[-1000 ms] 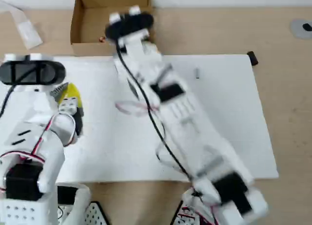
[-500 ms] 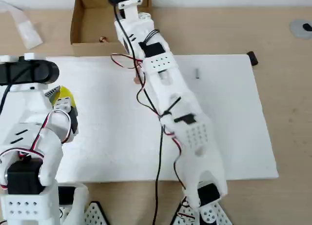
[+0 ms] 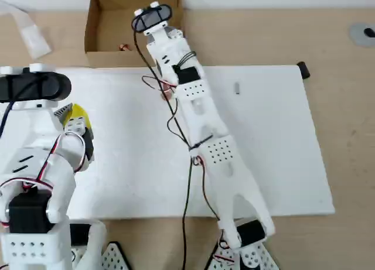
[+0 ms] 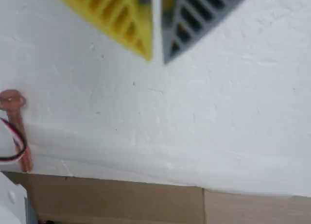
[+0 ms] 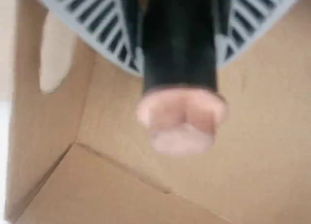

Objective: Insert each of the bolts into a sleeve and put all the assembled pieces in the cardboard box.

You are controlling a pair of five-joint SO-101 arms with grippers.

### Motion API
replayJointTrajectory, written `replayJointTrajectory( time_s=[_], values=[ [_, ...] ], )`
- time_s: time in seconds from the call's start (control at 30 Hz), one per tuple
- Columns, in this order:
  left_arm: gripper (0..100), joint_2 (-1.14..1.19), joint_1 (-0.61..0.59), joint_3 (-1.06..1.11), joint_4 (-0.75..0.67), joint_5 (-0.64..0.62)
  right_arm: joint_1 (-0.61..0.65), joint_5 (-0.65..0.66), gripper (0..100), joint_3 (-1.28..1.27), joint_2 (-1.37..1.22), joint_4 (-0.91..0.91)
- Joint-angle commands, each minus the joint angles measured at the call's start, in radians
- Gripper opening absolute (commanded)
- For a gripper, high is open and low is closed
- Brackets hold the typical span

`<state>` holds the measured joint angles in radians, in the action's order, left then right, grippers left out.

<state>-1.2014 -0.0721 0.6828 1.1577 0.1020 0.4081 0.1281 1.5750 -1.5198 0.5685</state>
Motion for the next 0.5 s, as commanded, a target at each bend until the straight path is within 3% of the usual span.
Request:
replayJointTrajectory(
  time_s=[0.0, 0.2, 0.47],
  values=[
    [11, 0.002, -0.012, 0.012, -0.025, 0.003, 0.005, 0.038, 11.8, 0.091, 0.028, 0.058],
    [20, 0.002, -0.012, 0.06, -0.025, 0.006, 0.021, 0.04, 22.2, 0.093, 0.059, 0.103],
    [20, 0.015, -0.012, 0.058, -0.055, 0.005, 0.004, 0.037, 22.8, 0.094, 0.165, 0.213]
  ],
)
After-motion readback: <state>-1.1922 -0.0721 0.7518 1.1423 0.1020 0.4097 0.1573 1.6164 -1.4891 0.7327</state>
